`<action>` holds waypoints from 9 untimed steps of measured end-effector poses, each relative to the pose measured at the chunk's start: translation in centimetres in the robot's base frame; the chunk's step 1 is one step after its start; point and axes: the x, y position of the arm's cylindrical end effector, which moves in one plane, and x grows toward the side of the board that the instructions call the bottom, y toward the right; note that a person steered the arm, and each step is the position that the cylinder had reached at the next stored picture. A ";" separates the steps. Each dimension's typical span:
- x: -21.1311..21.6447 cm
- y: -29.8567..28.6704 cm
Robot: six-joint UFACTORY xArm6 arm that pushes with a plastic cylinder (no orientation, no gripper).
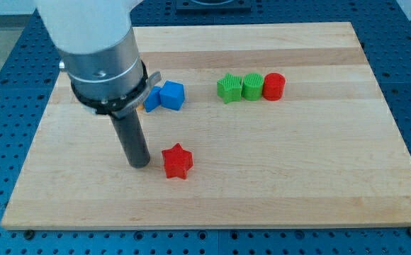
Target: Push the red star into the red circle
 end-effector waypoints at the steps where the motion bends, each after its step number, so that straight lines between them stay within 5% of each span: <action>1: 1.2 2.2; 6: -0.4 19.1; 9: -3.5 20.1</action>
